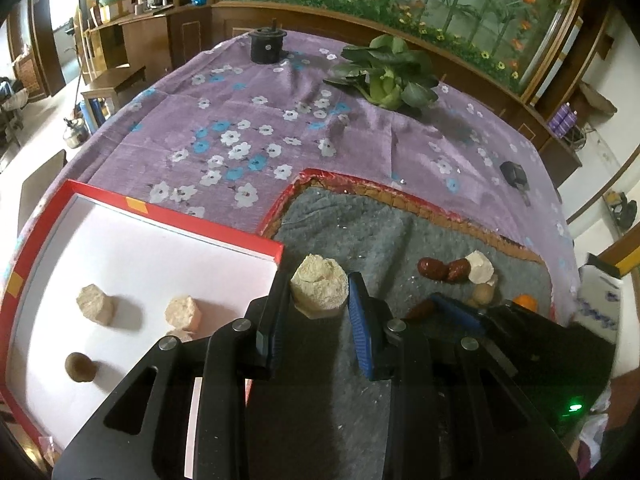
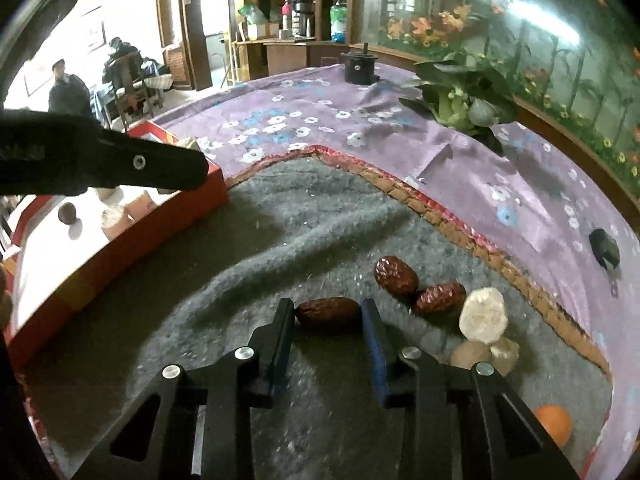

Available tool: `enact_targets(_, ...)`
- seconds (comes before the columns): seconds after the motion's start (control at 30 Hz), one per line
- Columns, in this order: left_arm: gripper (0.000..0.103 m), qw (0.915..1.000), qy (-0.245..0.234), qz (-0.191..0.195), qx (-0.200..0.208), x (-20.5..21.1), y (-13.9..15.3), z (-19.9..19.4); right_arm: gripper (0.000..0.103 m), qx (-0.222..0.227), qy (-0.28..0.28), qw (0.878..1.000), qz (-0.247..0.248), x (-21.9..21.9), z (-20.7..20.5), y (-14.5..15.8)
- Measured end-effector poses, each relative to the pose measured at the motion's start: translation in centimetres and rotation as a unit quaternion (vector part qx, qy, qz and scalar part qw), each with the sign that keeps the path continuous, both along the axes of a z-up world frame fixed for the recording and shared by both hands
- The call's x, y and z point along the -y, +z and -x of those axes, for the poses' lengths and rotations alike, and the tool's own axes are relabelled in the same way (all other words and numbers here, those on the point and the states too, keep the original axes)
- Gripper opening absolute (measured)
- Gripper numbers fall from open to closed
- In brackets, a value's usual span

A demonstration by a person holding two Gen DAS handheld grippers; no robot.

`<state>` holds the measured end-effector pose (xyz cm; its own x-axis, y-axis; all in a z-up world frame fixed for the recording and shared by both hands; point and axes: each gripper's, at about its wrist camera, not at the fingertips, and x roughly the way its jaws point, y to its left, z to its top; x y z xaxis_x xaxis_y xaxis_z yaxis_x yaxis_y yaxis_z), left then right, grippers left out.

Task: Organize fruits
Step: 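Carry block and date into the red tray and open both tools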

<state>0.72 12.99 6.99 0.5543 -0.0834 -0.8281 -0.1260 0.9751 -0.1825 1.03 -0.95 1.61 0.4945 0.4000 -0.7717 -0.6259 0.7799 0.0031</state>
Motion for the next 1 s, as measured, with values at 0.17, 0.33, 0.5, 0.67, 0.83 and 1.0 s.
enact_targets(0.17,0.028,0.9999,0.004,-0.01,0.01,-0.2,0.4,1.4,0.033,0.002,-0.023,0.999,-0.049,1.7,2.0,2.0)
enact_targets(0.33,0.028,0.9991,0.012,-0.033,0.026,-0.3,1.0,3.0,0.032,0.008,-0.032,0.996,-0.077,2.3,3.9,3.5)
enact_targets(0.5,0.028,0.9977,0.018,-0.055,0.036,-0.6,1.0,4.7,0.032,0.011,-0.035,0.994,-0.104,2.3,5.5,4.2)
enact_targets(0.67,0.028,0.9972,0.025,-0.061,0.037,-1.3,0.9,6.1,0.032,0.015,-0.029,0.993,-0.116,1.0,6.8,4.6)
enact_targets(0.83,0.028,0.9954,0.043,-0.071,0.048,-2.9,1.2,7.7,0.032,0.015,-0.014,0.993,-0.12,-0.8,7.7,5.0)
enact_targets(1.0,0.028,0.9947,0.06,-0.071,0.045,-4.7,0.8,8.9,0.032,0.019,0.008,0.993,-0.119,-2.7,8.6,5.7)
